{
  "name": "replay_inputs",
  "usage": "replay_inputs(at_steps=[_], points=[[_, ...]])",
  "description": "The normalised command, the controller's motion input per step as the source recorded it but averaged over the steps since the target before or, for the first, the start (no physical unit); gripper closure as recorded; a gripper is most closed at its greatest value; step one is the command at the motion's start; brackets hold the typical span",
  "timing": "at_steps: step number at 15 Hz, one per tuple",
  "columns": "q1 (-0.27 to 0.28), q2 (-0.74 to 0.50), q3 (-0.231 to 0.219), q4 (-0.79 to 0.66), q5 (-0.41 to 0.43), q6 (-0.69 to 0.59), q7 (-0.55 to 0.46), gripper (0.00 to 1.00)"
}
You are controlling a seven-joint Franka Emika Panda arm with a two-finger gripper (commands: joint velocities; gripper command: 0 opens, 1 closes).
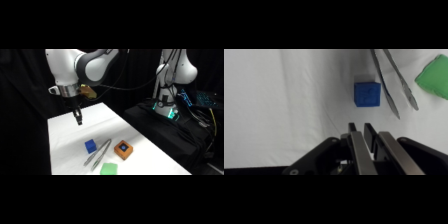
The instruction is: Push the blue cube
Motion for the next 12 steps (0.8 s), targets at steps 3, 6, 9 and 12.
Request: replay_inputs(at_steps=[3, 6, 9, 12], points=[[-0.063, 0.27, 0.091, 0.18, 0.087, 0.17, -0.02, 0.98], [-0.058, 0.19, 0.098, 0.13, 0.093, 0.13, -0.02, 0.93], [-0.048, 0.16, 0.088, 0.09, 0.090, 0.12, -0.02, 0.93], [-0.067, 0.18, 0.086, 0.09, 0.108, 0.15, -0.05, 0.94]])
